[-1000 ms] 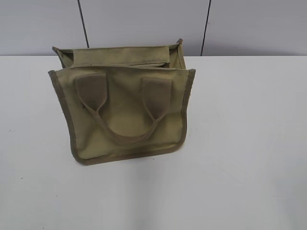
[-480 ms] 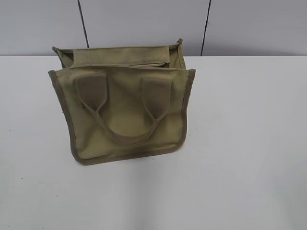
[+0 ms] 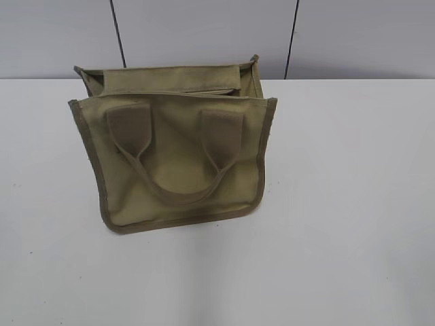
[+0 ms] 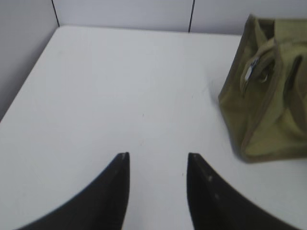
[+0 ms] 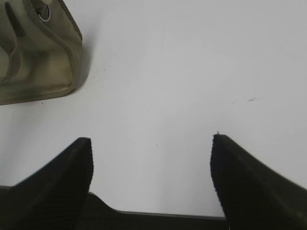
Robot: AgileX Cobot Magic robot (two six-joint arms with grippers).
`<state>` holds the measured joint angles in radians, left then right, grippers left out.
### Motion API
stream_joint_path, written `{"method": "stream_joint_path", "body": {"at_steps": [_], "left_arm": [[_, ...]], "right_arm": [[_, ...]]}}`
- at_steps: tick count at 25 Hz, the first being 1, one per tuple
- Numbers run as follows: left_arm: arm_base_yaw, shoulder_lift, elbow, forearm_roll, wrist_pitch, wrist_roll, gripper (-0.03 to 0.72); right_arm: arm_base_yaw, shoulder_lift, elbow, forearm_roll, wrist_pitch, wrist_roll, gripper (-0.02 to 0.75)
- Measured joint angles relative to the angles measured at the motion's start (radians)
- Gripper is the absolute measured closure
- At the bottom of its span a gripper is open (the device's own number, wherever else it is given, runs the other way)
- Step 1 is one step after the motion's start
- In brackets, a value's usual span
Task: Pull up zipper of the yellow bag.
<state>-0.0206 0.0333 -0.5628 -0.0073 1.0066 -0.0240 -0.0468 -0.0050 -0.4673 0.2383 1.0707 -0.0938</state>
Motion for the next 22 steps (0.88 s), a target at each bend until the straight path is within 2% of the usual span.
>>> {"method": "stream_joint_path", "body": {"at_steps": [2,4,7,12,17,20,22], "left_arm": [[0.0,0.0,-0.014,0.0,-0.078,0.0,0.272],[0.0,0.009,-0.013,0.007,-0.178,0.0,0.2],[0.0,0.048,0.016,0.007,-0.36,0.0,0.164],[0.0,0.189,0.145,0.0,-0.777,0.0,0.166],[0.0,0.423,0.253,-0.015,-1.181,0.0,0.232],[-0.001,0.596,0.278,0.033,-1.342,-0.002,0.271],[-0.001,0.729,0.279,0.1,-1.449,-0.021,0.28]], "right_arm": [[0.0,0.0,0.0,0.0,0.0,0.0,0.155],[0.0,0.0,0.0,0.0,0.0,0.0,0.155],[0.0,0.0,0.0,0.0,0.0,0.0,0.155],[0.0,0.0,0.0,0.0,0.0,0.0,0.155],[0.0,0.0,0.0,0.0,0.0,0.0,0.155],[0.0,0.0,0.0,0.0,0.0,0.0,0.155],[0.0,0.0,0.0,0.0,0.0,0.0,0.155]]}}
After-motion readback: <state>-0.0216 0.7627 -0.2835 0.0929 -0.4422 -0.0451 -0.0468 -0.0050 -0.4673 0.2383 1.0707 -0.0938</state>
